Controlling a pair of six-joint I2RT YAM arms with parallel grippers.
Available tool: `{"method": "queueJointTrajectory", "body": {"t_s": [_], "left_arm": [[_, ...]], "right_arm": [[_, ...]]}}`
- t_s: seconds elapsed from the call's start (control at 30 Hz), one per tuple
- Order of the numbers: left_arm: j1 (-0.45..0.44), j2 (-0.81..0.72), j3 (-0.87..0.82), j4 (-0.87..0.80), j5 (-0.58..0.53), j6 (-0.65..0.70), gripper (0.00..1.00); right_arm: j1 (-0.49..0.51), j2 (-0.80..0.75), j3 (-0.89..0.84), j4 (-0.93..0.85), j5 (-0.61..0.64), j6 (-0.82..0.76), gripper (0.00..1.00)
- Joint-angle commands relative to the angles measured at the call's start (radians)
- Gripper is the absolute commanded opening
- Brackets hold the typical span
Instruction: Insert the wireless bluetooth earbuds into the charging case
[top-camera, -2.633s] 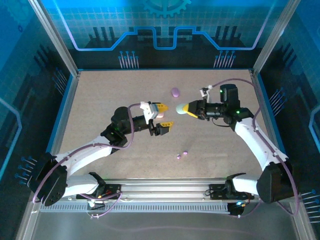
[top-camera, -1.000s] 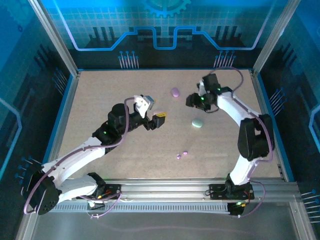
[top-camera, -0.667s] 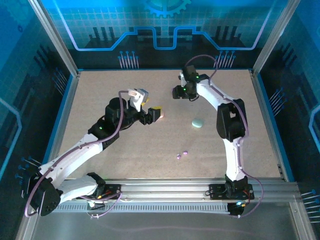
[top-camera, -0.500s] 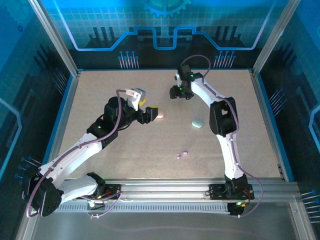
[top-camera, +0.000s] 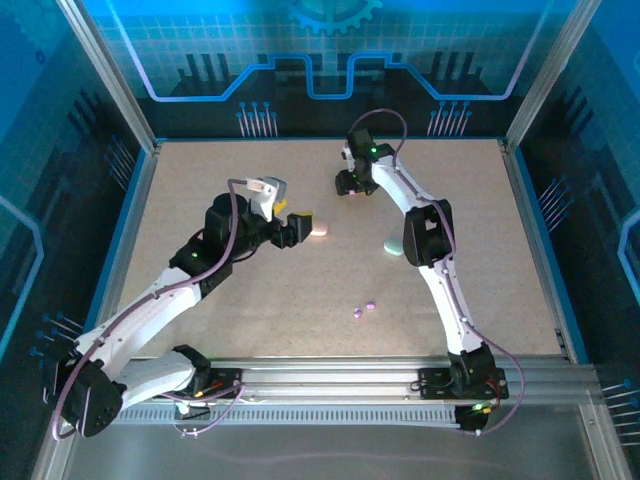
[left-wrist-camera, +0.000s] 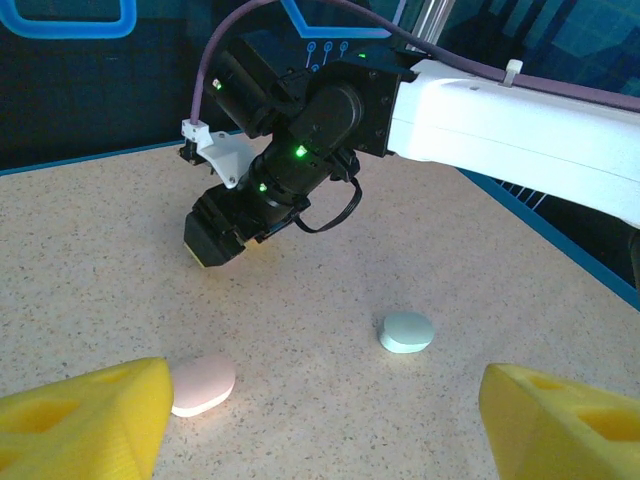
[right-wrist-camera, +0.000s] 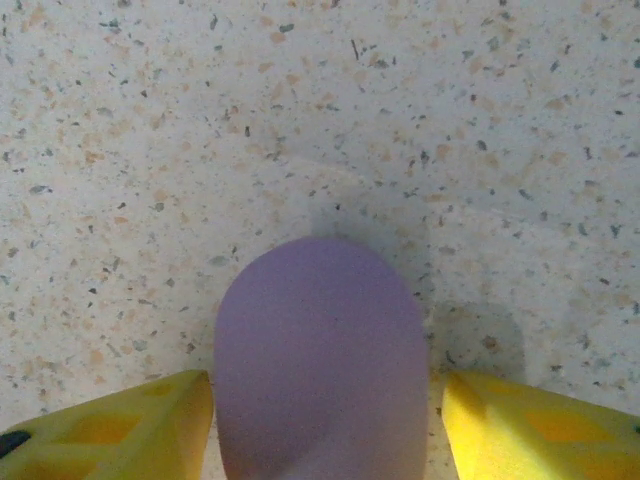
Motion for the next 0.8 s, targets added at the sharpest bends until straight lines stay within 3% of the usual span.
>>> {"method": "queueJointTrajectory", "body": {"t_s": [0.0,0.23,0.37,0.47,0.67,0.77], "left_arm": [[0.011,-0.023,0.018,-0.016,0.007,-0.01,0.81],[0.011,-0.028,0.019,-0.023,0.006,-0.015,0.81],[0.015,-0.027,0.024,-0.028,0.003,-0.04,0.81],[0.022,-0.026,0.035,-0.046,0.005,-0.069,0.8],[0.068,-0.039,0.044,-0.039,0.038,-0.158,0.78],[0.091,-0.037,0.047,-0.025,0.075,-0.192,0.78]], "right_arm": [[0.017,0.043,0.04,0.008,0.006,-0.04,0.59],[0.024,0.022,0.038,-0.015,0.003,-0.077,0.38],[0.036,-0.084,-0.053,-0.02,-0.058,-0.116,0.28],[0.041,-0.255,-0.256,0.054,-0.122,-0.11,0.26],[0.058,-0.764,-0.873,0.437,-0.294,-0.064,0.25],[0.07,-0.982,-1.094,0.568,-0.342,-0.065,0.25]]}}
